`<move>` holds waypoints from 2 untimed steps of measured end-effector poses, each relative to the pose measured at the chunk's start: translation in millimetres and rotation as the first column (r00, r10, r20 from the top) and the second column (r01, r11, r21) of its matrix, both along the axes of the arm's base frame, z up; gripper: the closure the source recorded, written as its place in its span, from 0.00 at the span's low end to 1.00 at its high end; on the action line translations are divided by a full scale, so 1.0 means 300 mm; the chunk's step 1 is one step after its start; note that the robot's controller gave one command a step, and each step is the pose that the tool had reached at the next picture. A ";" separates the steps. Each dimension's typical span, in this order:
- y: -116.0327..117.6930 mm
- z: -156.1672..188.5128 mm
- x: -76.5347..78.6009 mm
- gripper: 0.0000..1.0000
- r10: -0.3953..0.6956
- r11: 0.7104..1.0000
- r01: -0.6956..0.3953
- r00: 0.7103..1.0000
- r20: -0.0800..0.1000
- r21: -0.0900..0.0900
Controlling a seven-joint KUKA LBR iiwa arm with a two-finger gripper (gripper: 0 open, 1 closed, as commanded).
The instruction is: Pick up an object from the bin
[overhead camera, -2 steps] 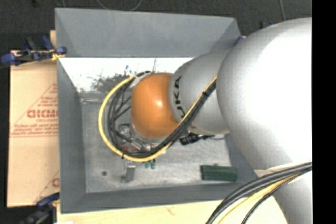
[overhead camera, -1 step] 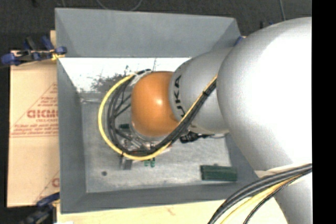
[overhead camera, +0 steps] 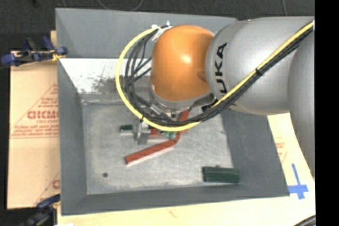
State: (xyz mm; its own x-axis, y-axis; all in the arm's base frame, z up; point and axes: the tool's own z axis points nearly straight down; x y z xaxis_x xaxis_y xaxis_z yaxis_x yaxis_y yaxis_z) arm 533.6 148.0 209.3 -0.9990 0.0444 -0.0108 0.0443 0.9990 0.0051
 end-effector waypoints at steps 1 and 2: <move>0.000 -0.015 -0.007 0.00 -0.002 1.000 0.002 1.000 -0.009 -0.002; -0.306 -0.408 0.005 0.00 0.279 0.960 -0.279 0.960 -0.011 -0.007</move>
Offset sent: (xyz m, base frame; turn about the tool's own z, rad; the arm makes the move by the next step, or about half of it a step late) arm 0.0000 0.0000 0.0000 0.0000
